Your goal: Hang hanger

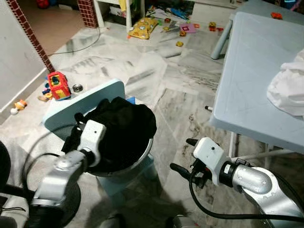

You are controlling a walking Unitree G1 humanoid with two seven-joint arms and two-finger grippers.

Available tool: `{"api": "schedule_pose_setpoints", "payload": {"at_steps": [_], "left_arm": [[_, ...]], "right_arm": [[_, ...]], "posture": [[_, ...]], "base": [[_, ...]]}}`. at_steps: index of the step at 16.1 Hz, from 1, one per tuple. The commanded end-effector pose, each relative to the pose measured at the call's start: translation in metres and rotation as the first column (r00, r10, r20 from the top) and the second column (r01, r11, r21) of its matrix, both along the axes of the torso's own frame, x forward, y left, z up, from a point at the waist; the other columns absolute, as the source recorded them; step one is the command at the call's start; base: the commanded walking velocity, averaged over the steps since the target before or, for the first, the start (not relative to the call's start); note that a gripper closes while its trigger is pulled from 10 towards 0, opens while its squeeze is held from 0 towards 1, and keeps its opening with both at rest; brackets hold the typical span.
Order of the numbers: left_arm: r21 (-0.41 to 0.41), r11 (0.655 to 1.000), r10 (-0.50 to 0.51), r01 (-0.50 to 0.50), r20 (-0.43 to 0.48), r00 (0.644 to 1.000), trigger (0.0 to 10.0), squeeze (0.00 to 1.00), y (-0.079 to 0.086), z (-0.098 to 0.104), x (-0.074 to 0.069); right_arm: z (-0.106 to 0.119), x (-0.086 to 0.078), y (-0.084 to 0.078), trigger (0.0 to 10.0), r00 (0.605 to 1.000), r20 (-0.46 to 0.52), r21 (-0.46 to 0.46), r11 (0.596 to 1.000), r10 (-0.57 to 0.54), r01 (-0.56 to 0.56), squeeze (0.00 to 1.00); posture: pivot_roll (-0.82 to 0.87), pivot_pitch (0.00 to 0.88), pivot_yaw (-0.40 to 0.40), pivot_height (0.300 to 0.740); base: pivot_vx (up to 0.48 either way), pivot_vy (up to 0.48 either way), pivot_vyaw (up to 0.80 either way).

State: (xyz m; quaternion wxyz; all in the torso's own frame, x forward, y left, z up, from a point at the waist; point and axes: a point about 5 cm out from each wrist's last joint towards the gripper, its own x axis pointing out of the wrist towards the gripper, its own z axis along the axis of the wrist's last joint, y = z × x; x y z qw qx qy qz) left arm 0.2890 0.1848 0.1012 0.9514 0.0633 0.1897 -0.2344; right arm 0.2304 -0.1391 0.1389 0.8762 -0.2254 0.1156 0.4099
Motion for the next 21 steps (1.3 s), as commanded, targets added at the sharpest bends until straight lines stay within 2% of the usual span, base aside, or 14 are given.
{"api": "schedule_pose_setpoints", "payload": {"at_steps": [1, 2, 3, 5, 7, 9, 10, 12, 14, 16, 18, 19, 20, 21], "left_arm": [[0.008, 0.999, -0.053, 0.053, -0.019, 0.998, 0.0, 0.0, -0.001, 0.003, -0.006], [0.025, 0.992, -0.119, 0.12, -0.031, 0.992, 0.0, 0.0, -0.001, 0.01, -0.01], [0.033, 0.99, -0.137, 0.138, -0.037, 0.99, 0.0, 0.0, -0.001, 0.011, -0.012], [0.046, 0.966, -0.247, 0.253, -0.109, 0.963, 0.0, 0.0, 0.003, 0.016, -0.03], [0.076, 0.911, -0.382, 0.405, -0.209, 0.9, 0.0, 0.0, 0.018, 0.02, -0.052], [0.116, 0.811, -0.524, 0.574, -0.294, 0.8, 0.0, 0.0, 0.027, 0.026, -0.071], [0.093, 0.767, -0.575, 0.635, -0.339, 0.744, 0.0, 0.0, 0.027, 0.033, -0.079], [0.093, 0.752, -0.59, 0.653, -0.345, 0.73, 0.0, 0.0, 0.028, 0.037, -0.079], [0.158, 0.737, -0.576, 0.657, -0.362, 0.733, 0.0, 0.0, 0.035, 0.034, -0.074], [0.22, 0.739, -0.561, 0.637, -0.323, 0.762, 0.0, 0.0, 0.036, 0.03, -0.062], [0.291, 0.762, -0.533, 0.578, -0.225, 0.816, 0.0, 0.0, 0.032, 0.026, -0.044], [0.336, 0.806, -0.466, 0.488, -0.149, 0.872, 0.0, 0.0, 0.033, 0.023, -0.03], [0.386, 0.831, -0.397, 0.401, -0.095, 0.913, 0.0, 0.0, 0.037, 0.021, -0.019], [0.407, 0.838, -0.357, 0.363, -0.092, 0.929, 0.0, 0.0, 0.043, 0.016, -0.015]], "right_arm": [[-0.004, -0.003, 0.002, 10.0, 0.999, -0.014, -0.008, 1.0, 0.029, -0.03, 0.0], [-0.004, -0.003, 0.003, 10.0, 0.999, -0.017, -0.009, 0.999, 0.035, -0.036, 0.0], [-0.004, -0.003, 0.003, 10.0, 0.999, -0.018, -0.009, 0.999, 0.037, -0.037, 0.0], [-0.008, -0.003, 0.0, 10.0, 0.999, -0.025, -0.02, 0.999, 0.041, -0.041, 0.0], [-0.011, -0.003, -0.001, 10.0, 0.998, -0.038, -0.023, 0.999, 0.041, -0.042, 0.0], [-0.013, -0.004, 0.002, 10.0, 0.996, -0.053, -0.022, 0.997, 0.066, -0.068, 0.0], [-0.014, -0.006, 0.002, 10.0, 0.995, -0.058, -0.03, 0.996, 0.078, -0.08, 0.0], [-0.016, -0.006, 0.002, 10.0, 0.995, -0.063, -0.029, 0.996, 0.081, -0.083, 0.0], [-0.017, -0.007, 0.002, 10.0, 0.994, -0.066, -0.029, 0.996, 0.084, -0.086, 0.0], [-0.017, -0.008, 0.002, 10.0, 0.994, -0.071, -0.028, 0.996, 0.085, -0.087, 0.0], [-0.018, -0.008, 0.001, 10.0, 0.994, -0.076, -0.027, 0.996, 0.083, -0.085, 0.0], [-0.018, -0.008, 0.001, 10.0, 0.994, -0.076, -0.026, 0.996, 0.081, -0.083, 0.0], [-0.019, -0.008, 0.001, 10.0, 0.994, -0.075, -0.025, 0.996, 0.079, -0.081, 0.0], [-0.019, -0.008, 0.001, 10.0, 0.994, -0.074, -0.025, 0.997, 0.076, -0.078, 0.0]], "posture": [[-0.23, 0.14, 0.0, 0.74], [-0.22, 0.142, -0.001, 0.74], [-0.22, 0.142, -0.001, 0.74], [-0.19, 0.144, 0.005, 0.74], [-0.18, 0.148, 0.002, 0.74], [-0.17, 0.15, 0.001, 0.74], [-0.17, 0.151, 0.0, 0.74], [-0.17, 0.151, -0.001, 0.74], [-0.17, 0.153, -0.001, 0.74], [-0.18, 0.153, -0.002, 0.74], [-0.18, 0.152, -0.003, 0.74], [-0.19, 0.153, -0.003, 0.74], [-0.19, 0.153, -0.003, 0.74], [-0.19, 0.153, -0.002, 0.74]], "base": [[0.0, 0.0, 0.0], [0.0, 0.0, 0.0], [0.0, 0.0, 0.0], [0.0, 0.0, 0.0], [0.0, 0.0, 0.0], [0.0, 0.0, 0.0], [0.0, 0.0, 0.0], [0.0, 0.0, 0.0], [0.0, 0.0, 0.0], [0.0, 0.0, 0.0], [0.0, 0.0, 0.0], [0.0, 0.0, 0.0], [0.0, 0.0, 0.0], [0.0, 0.0, 0.0]]}}
